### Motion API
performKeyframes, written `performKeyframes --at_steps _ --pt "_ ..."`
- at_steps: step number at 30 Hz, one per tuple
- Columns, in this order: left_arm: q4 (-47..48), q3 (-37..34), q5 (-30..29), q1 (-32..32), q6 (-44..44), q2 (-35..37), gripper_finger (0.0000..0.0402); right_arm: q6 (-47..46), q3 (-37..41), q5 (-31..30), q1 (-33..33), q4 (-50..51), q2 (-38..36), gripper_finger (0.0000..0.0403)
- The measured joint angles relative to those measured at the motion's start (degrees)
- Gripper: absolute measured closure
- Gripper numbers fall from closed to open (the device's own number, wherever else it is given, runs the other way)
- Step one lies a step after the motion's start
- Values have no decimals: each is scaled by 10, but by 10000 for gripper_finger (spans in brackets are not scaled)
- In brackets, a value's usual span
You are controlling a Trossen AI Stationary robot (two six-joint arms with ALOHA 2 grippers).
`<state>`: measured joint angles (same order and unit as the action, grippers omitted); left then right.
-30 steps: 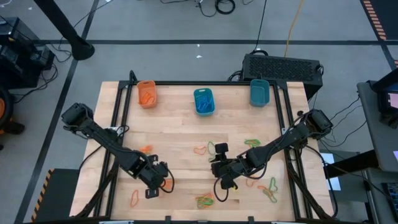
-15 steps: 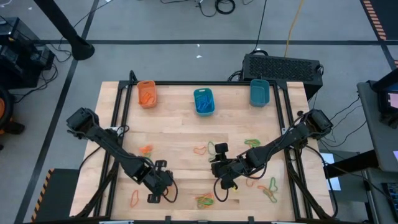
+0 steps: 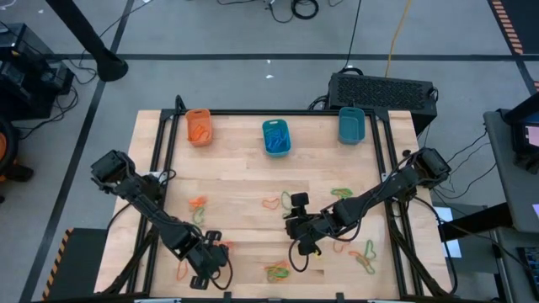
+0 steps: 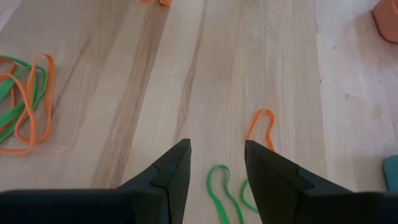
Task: Sort rubber bands into baskets
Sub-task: Put the orange rubber band into the orange bin
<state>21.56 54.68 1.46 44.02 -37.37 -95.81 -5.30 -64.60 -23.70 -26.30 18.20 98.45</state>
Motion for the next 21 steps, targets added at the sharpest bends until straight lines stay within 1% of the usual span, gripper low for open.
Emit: performKeyframes --at_steps 6,12,18,21 --pt "3 0 -19 5 -13 -2 290 0 0 0 0 0 0 259" --pt "4 0 -18 5 -13 -31 290 0 0 0 0 0 0 259" --pt "4 0 5 6 -14 -50 290 0 0 0 0 0 0 259" --pt "3 1 7 6 -14 -54 290 0 0 0 0 0 0 259"
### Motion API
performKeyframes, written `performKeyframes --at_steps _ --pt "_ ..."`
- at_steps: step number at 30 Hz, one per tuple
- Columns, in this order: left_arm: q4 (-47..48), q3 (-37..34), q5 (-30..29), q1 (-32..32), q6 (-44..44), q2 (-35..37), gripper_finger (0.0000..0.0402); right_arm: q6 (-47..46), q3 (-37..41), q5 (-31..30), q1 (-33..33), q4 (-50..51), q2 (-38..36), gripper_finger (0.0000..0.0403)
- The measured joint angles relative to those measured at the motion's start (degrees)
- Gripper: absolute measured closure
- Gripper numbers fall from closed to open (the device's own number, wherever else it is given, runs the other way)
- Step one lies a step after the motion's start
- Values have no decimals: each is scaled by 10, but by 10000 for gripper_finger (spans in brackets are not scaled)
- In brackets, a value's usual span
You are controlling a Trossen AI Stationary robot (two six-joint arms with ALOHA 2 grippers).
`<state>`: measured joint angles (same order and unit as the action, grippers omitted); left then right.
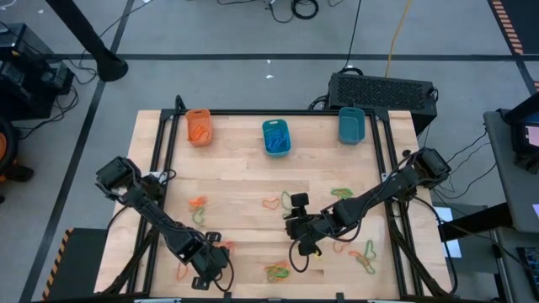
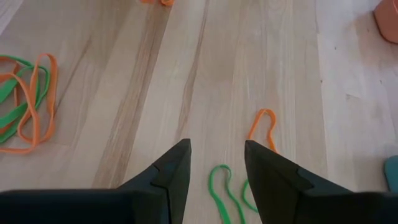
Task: Sort rubber bands into baskets
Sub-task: Put the orange rubber band into the orange bin
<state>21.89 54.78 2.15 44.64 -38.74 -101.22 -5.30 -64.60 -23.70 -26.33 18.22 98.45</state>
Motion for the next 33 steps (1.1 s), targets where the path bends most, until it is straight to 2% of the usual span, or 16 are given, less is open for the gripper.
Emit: performKeyframes --at_steps 7,14,19,23,29,33 --pt "0 1 1 0 0 -3 302 0 0 0 0 0 0 259" --pt "-4 0 32 1 0 -4 389 1 0 0 0 0 0 259" --pt "-4 10 47 3 28 3 397 0 0 0 0 0 0 259" --pt "-7 22 46 3 47 36 399 0 0 0 0 0 0 259" --pt "-4 25 6 3 52 105 400 0 0 0 0 -1 0 259" --pt "12 25 -64 2 66 152 400 0 0 0 0 -1 0 259"
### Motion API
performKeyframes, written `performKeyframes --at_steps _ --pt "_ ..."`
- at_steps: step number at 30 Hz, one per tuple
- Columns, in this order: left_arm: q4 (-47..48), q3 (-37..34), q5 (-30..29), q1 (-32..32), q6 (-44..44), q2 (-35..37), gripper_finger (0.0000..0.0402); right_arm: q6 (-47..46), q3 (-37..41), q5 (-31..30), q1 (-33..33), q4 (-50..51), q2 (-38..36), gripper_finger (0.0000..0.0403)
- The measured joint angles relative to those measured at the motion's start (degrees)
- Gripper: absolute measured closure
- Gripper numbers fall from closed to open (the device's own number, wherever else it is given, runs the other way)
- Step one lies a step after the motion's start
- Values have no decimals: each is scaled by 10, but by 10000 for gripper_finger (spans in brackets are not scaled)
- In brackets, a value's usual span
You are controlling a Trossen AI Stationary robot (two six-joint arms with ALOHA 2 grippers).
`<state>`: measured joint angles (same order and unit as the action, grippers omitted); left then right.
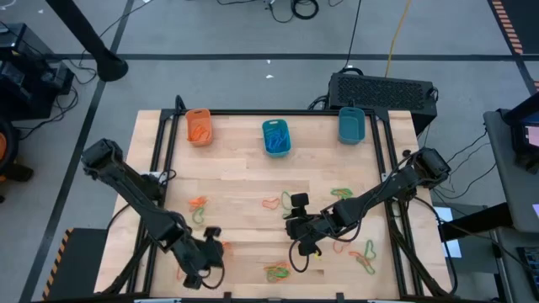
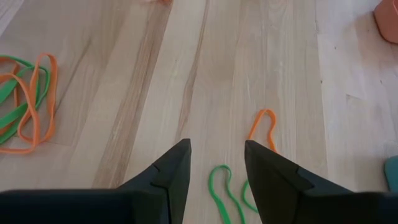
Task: Sort rubber bands into baskets
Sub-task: Put the orange rubber band into the orange bin
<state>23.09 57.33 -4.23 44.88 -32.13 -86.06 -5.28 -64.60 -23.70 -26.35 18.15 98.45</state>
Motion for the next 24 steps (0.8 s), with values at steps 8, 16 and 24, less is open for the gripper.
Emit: performKeyframes --at_steps 8,16,24 --pt "236 0 -252 -46 -46 136 401 2 0 0 0 0 0 259" --pt "430 0 -350 -209 -37 257 401 2 0 0 0 -1 0 259" --pt "394 -45 -336 -438 109 333 401 10 0 0 0 -2 0 259"
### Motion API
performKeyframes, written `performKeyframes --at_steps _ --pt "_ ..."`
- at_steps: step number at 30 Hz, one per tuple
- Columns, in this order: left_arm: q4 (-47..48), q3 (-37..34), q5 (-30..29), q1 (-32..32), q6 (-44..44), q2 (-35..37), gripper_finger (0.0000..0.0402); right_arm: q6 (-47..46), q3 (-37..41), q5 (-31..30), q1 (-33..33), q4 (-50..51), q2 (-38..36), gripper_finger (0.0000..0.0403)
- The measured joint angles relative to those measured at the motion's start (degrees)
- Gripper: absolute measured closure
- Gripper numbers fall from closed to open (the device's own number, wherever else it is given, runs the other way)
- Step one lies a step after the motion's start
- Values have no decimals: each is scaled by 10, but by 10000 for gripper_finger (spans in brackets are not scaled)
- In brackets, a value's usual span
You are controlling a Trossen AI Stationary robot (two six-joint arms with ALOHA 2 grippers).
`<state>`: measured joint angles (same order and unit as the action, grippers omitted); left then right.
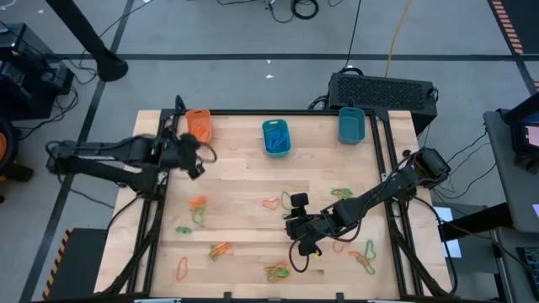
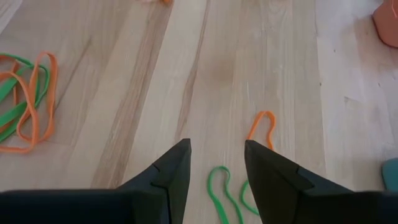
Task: Sort rubber bands into baskets
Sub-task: Put the orange rubber band into the orange bin
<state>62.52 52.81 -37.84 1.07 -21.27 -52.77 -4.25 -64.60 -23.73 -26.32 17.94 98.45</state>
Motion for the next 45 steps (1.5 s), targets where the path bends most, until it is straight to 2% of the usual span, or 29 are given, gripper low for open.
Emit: performKeyframes --at_steps 4,8,14,20,27,31,36,45 --pt "-91 -43 98 -124 98 7 401 0 0 0 0 -1 0 259" --pt "-161 -78 171 -239 173 -10 401 0 0 0 0 -1 0 259" --pt "-229 -96 239 -380 238 -53 401 3 0 0 0 1 0 259" --pt "-285 -104 286 -472 255 -112 401 4 0 0 0 3 0 259" --pt "-307 -104 293 -508 262 -164 400 5 0 0 0 8 0 259" --pt "-314 -104 286 -510 262 -186 382 7 0 0 0 8 0 259" --pt "-315 -104 267 -510 262 -193 341 7 0 0 0 8 0 259" --pt "-321 -104 262 -510 263 -192 244 7 0 0 0 8 0 259"
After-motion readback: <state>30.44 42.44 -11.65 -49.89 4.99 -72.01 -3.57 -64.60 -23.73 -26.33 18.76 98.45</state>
